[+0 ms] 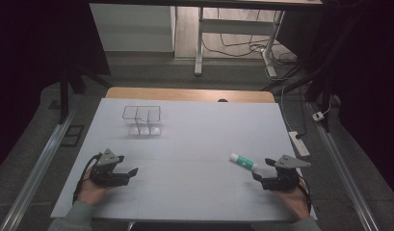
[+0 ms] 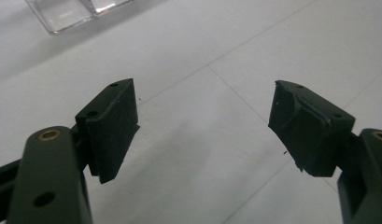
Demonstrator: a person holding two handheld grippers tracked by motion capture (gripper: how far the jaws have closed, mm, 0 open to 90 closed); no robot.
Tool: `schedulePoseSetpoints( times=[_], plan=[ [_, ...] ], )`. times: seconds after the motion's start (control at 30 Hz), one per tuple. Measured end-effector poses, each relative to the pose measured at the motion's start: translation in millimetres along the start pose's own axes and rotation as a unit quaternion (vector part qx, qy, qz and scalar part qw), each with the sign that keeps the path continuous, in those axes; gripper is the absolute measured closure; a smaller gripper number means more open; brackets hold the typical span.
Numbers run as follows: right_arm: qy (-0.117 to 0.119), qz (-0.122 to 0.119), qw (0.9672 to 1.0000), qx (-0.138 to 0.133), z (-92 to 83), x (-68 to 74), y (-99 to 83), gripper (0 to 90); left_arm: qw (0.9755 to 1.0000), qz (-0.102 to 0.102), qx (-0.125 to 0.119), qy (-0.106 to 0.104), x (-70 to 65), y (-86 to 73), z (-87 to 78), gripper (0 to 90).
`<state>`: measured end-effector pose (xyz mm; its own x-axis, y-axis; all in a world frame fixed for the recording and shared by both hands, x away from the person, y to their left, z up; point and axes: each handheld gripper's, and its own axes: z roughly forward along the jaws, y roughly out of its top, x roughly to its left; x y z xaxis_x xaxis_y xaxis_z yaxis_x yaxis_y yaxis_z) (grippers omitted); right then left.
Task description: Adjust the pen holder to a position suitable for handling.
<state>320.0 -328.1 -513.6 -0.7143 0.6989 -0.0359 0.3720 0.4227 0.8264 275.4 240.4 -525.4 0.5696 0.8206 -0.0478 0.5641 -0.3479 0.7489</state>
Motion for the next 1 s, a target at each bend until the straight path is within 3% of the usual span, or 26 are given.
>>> schedulePoseSetpoints(
  times=[0.33,0.47,1.0],
  plan=[
    [-0.003,0.002,1.0000,-0.006,-2.4,0.3,0.1,19.0,0.9998,-0.011,-0.008,0.015,23.2,20.2,-3.7,24.1],
    [-0.002,0.004,1.0000,-0.007,-3.0,-0.2,-0.3,19.2,0.9995,-0.019,-0.004,0.027,39.1,25.8,-1.3,25.2],
    [-0.003,0.004,1.0000,-0.005,-1.6,-0.1,-1.0,19.4,0.9976,-0.035,0.013,0.059,78.3,44.7,3.7,32.3]
  ],
)
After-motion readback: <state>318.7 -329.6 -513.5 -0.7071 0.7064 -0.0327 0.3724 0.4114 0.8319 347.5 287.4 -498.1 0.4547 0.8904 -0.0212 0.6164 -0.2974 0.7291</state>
